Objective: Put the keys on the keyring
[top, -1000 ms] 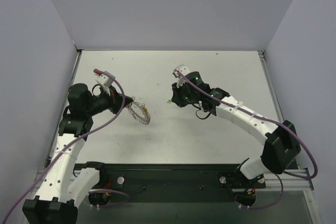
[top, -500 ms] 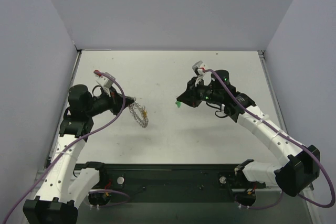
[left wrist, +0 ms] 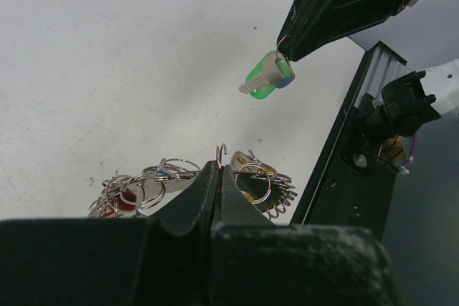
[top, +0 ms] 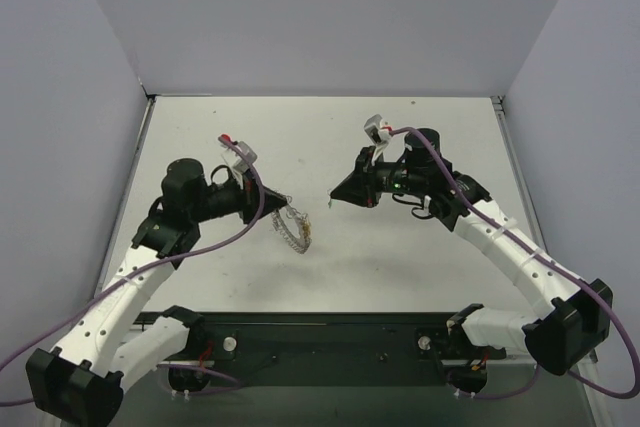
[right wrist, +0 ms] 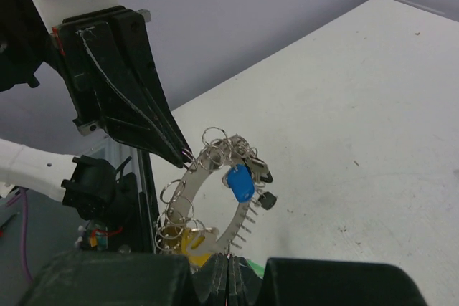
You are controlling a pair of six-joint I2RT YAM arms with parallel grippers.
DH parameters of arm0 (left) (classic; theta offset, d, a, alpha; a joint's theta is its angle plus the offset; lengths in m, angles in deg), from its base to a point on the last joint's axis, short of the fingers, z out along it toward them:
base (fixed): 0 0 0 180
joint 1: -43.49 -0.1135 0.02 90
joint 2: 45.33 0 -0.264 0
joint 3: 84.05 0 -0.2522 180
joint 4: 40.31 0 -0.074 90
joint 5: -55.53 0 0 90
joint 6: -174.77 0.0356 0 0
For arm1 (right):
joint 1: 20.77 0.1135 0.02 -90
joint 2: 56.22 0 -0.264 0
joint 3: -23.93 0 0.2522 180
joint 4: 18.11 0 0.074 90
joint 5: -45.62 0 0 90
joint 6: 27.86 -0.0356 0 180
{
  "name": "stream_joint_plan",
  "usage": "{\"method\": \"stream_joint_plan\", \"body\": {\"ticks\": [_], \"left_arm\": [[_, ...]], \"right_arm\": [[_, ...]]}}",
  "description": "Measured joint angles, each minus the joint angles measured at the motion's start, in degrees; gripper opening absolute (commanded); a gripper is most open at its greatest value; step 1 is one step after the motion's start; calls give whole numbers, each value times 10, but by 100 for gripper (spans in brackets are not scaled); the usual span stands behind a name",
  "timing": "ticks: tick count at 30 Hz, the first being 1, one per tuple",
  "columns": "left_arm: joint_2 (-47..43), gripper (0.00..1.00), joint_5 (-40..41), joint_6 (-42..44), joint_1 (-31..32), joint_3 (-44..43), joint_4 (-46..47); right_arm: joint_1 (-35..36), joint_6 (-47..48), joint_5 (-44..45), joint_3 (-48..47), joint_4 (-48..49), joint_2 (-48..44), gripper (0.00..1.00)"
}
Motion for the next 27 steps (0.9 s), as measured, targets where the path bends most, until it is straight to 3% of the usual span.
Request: {"method": "stream_joint_plan", "body": {"ticks": [12,27], "left_arm": [[97,0,85,39,116,-51,-14],[82,0,154,84,178,-51,-31]], "right_arm": [[0,8,-35,-2,-17,-3,0],[30,66,-60,-59,-104,37,0]]}}
